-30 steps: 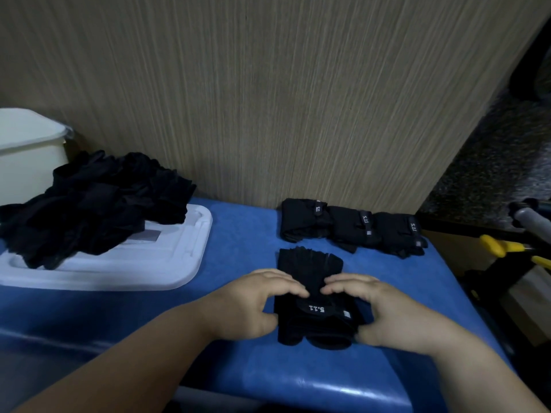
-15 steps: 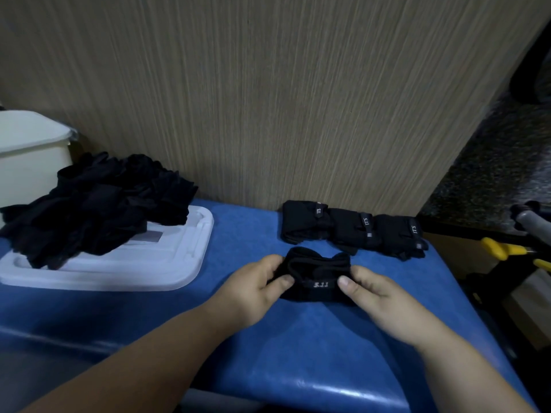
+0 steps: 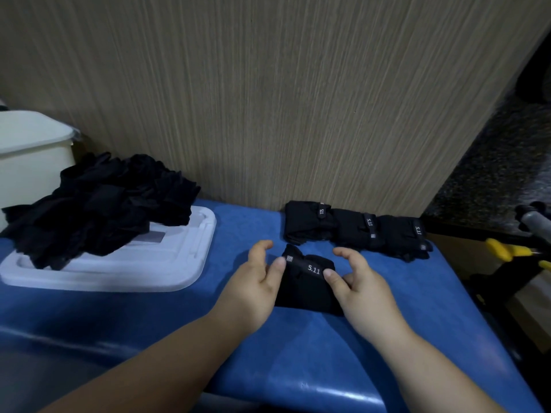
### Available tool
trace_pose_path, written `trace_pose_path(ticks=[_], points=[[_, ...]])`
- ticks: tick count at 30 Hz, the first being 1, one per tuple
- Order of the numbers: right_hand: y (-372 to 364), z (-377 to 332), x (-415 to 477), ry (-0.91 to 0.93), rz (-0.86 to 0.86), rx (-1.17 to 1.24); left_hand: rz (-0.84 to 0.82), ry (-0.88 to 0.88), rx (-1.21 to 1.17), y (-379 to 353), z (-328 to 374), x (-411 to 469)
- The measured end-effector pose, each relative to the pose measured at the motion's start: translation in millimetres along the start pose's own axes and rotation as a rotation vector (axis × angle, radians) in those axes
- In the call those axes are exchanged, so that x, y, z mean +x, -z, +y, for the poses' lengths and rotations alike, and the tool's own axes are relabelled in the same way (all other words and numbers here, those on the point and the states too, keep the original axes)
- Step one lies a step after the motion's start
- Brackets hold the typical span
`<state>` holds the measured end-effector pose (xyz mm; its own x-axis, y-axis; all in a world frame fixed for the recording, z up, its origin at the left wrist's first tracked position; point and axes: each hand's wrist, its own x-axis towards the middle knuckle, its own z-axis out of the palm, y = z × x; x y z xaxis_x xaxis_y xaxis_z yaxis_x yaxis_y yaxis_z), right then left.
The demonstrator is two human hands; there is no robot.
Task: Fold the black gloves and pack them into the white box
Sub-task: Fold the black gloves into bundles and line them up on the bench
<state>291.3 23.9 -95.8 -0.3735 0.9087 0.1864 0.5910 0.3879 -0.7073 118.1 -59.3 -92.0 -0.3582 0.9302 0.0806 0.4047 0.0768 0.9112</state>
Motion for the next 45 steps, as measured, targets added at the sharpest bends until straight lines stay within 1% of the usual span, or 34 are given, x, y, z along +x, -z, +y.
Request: trace_pose_path(ticks=[2, 4, 8, 13, 17, 22, 27, 30, 33, 37, 39, 42, 45], points=[[-2, -3, -1, 0.007, 0.020, -0.051, -0.008, -0.022, 0.024, -1, 3, -1], [-3, -6, -2, 0.023, 0.047, -0.110, -0.009, -0.031, 0.126, -3, 2, -1], [-6, -14, -4, 0.085, 0.078, -0.227, 0.017, -0.015, 0.257, -3, 0, 4], [-6, -23, -11, 0.181, 0.088, -0.313, 0.080, -0.069, 0.381, -4, 2, 4], [-11, -23, -11, 0.156, 0.004, -0.328, 0.086, -0.095, 0.460, -6, 1, 4], [-15, -22, -9, 0.159, -0.101, -0.413, 0.136, -0.171, 0.727, -4, -3, 3], [-13, -25, -5, 0.086, -0.118, -0.387, 0.110, -0.135, 0.825, 9, -10, 10], [-6, -29, -4, -0.012, -0.157, -0.326, 0.103, -0.100, 0.841, 15, -12, 8], [3, -34, -2, -0.126, -0.166, -0.236, 0.053, -0.060, 0.833, 22, -8, 4], [5, -38, -2, -0.250, -0.203, -0.092, -0.083, 0.009, 0.847, 26, 1, -5], [4, -39, -3, -0.296, -0.245, -0.015, -0.118, 0.057, 0.784, 28, 4, -5], [-1, -44, -3, -0.350, -0.291, 0.141, -0.116, 0.148, 0.518, 30, 6, -1], [-10, -52, -5, -0.405, -0.280, 0.365, -0.096, 0.247, 0.082, 29, 6, 7]])
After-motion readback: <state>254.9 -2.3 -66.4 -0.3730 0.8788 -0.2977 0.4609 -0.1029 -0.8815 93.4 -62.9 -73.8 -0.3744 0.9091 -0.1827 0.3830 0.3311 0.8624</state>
